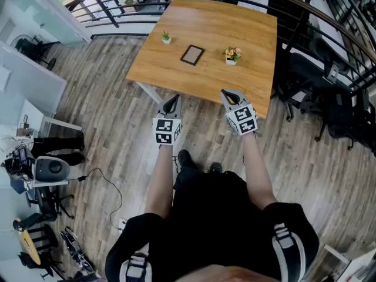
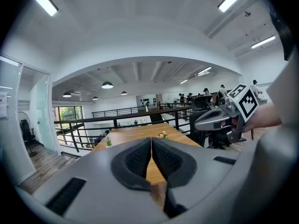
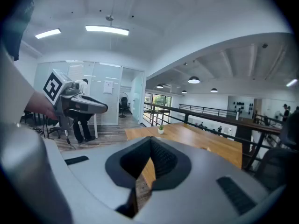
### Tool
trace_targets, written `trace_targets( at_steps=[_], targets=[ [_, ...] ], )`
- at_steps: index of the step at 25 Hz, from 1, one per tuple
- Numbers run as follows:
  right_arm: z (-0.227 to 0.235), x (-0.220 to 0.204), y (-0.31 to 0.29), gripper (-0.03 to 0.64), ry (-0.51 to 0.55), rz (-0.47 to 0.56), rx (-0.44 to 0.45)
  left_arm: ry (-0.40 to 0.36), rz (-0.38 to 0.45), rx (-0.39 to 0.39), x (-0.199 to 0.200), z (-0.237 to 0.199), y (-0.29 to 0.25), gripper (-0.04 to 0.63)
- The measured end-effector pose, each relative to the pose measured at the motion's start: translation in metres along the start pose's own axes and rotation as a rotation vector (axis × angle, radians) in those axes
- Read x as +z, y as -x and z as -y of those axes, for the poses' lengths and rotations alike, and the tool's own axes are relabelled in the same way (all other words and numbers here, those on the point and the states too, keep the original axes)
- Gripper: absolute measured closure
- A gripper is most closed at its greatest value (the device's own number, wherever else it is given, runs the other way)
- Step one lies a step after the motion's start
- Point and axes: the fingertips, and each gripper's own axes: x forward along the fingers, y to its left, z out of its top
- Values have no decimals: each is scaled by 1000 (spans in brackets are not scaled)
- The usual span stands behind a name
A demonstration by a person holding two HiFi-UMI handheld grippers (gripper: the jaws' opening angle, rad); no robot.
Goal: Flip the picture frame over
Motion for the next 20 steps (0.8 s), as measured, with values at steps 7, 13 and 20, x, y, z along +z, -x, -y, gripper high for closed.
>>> trace_targets(
  at_steps=[7, 13, 20],
  targets=[
    [-2, -15, 11, 609, -64, -5, 21, -2, 12, -7, 3, 15, 6, 572],
    [-7, -13, 16, 609, -90, 6, 26, 4, 27, 15, 10, 11, 14, 572],
    [-9, -11, 23, 609, -68, 8, 25, 2, 21, -12, 9, 23, 10, 572]
  ],
)
